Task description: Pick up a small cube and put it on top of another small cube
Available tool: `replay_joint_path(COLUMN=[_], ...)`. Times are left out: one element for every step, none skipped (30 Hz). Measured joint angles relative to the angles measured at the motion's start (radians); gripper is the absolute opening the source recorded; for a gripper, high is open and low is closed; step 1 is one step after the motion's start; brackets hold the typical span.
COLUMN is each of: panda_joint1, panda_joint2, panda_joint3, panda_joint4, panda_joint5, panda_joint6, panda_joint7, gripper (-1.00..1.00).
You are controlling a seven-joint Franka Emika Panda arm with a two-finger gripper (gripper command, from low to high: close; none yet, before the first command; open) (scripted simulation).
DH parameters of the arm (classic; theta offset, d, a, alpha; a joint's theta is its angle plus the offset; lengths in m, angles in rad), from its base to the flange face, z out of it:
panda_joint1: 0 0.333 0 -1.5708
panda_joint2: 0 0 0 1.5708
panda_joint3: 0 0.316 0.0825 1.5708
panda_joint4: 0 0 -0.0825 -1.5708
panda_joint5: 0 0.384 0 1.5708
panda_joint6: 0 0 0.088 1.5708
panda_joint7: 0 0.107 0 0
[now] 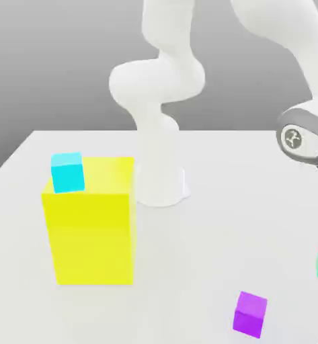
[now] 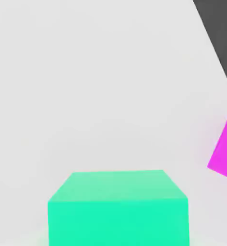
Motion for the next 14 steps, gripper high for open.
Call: replay_joint_path(panda_joint1=[-0.012, -0.024, -0.034, -0.046, -0.057, -0.061, -0.062, -0.058, -0.055, -0.055, -0.055, -0.055, -0.055, -0.055], panda_joint2=[0.017, 0.035, 0.052, 0.069, 0.087, 0.114, 0.146, 0.179, 0.211, 0.211, 0.211, 0.211, 0.211, 0.211], panda_joint3=[-0.004, -0.008, -0.013, -0.016, -0.02, -0.024, -0.029, -0.035, -0.04, -0.04, -0.04, -0.04, -0.04, -0.04], panda_joint4=[0.036, 0.072, 0.109, 0.145, 0.181, 0.199, 0.21, 0.216, 0.22, 0.22, 0.22, 0.22, 0.22, 0.22], panda_joint5=[-0.002, -0.004, -0.005, -0.007, -0.009, -0.013, -0.017, -0.02, -0.025, -0.025, -0.025, -0.025, -0.025, -0.025], panda_joint6=[-0.018, -0.038, -0.057, -0.076, -0.094, -0.086, -0.065, -0.037, -0.01, -0.01, -0.01, -0.01, -0.01, -0.01], panda_joint7=[-0.027, -0.055, -0.082, -0.11, -0.137, -0.148, -0.152, -0.154, -0.153, -0.153, -0.153, -0.153, -0.153, -0.153], gripper=[-1.0, -1.0, -1.0, -1.0, -1.0, -1.0, -1.0, -1.0, 1.0, 1.0, 1.0, 1.0, 1.0, 1.0])
